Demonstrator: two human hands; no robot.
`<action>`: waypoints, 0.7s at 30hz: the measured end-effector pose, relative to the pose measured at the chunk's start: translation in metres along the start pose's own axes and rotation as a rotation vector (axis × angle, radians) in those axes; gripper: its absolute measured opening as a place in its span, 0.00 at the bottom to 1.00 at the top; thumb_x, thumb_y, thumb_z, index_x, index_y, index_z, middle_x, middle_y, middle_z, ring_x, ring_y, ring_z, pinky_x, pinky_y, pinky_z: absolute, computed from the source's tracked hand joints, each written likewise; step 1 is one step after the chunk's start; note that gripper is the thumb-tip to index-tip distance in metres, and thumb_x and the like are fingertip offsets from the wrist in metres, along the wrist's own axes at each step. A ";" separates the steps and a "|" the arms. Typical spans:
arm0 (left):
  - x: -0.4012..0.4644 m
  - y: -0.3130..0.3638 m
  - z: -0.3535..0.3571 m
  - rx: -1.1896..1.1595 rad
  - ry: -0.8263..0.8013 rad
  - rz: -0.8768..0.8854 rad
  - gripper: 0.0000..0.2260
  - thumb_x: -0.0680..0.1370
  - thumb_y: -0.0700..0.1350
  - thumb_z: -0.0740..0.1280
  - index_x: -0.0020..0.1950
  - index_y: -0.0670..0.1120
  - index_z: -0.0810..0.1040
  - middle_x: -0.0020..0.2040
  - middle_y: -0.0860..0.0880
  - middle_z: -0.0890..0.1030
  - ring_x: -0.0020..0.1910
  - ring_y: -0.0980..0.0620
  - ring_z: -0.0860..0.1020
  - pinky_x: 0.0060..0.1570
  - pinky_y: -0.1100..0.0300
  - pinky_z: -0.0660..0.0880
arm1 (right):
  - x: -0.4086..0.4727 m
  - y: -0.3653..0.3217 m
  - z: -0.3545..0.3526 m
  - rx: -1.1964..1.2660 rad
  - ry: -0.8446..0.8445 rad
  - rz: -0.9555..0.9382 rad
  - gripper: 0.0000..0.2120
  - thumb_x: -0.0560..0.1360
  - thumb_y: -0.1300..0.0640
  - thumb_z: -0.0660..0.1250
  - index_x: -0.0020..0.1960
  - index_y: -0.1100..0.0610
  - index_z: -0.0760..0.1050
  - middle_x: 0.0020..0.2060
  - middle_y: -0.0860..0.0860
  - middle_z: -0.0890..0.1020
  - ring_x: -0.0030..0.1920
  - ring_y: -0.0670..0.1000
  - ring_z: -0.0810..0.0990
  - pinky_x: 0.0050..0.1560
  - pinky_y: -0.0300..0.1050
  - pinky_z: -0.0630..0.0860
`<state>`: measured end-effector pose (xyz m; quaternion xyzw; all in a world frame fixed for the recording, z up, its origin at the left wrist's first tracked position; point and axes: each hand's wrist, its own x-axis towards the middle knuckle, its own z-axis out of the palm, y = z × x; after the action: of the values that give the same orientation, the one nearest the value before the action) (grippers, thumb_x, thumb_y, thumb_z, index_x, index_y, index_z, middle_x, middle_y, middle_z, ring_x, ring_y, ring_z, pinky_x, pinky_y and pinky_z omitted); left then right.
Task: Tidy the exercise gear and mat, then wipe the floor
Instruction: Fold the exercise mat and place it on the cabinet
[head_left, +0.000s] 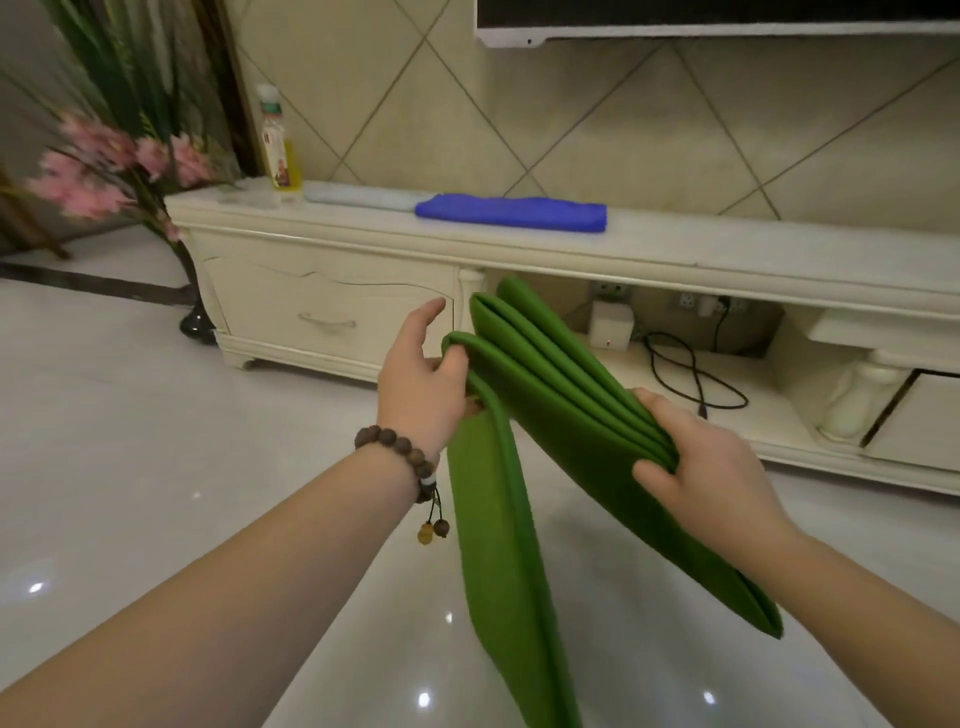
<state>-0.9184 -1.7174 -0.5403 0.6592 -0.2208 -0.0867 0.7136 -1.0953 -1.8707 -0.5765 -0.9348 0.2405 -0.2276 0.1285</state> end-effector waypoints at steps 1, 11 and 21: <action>0.001 0.011 0.003 -0.088 0.022 -0.025 0.19 0.81 0.36 0.60 0.67 0.55 0.70 0.37 0.43 0.83 0.44 0.40 0.83 0.43 0.46 0.82 | 0.005 -0.003 -0.007 0.007 -0.017 -0.018 0.32 0.75 0.54 0.67 0.75 0.44 0.57 0.55 0.45 0.76 0.47 0.45 0.71 0.49 0.41 0.73; -0.022 0.034 -0.007 1.026 -0.142 0.247 0.47 0.74 0.51 0.72 0.76 0.63 0.37 0.77 0.40 0.46 0.70 0.43 0.66 0.68 0.51 0.64 | 0.067 -0.014 -0.070 -0.116 -0.320 -0.210 0.30 0.74 0.54 0.68 0.71 0.38 0.62 0.53 0.45 0.79 0.44 0.44 0.78 0.46 0.43 0.76; -0.009 -0.031 -0.022 1.529 -0.927 0.614 0.45 0.73 0.66 0.64 0.78 0.53 0.40 0.68 0.47 0.68 0.65 0.48 0.68 0.68 0.51 0.64 | 0.052 -0.005 -0.017 -0.216 -0.750 -0.275 0.25 0.74 0.51 0.64 0.66 0.34 0.62 0.53 0.42 0.78 0.49 0.43 0.76 0.52 0.48 0.75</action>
<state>-0.9120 -1.6978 -0.5734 0.7611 -0.6434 0.0199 -0.0795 -1.0611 -1.8949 -0.5413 -0.9845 0.0722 0.1404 0.0770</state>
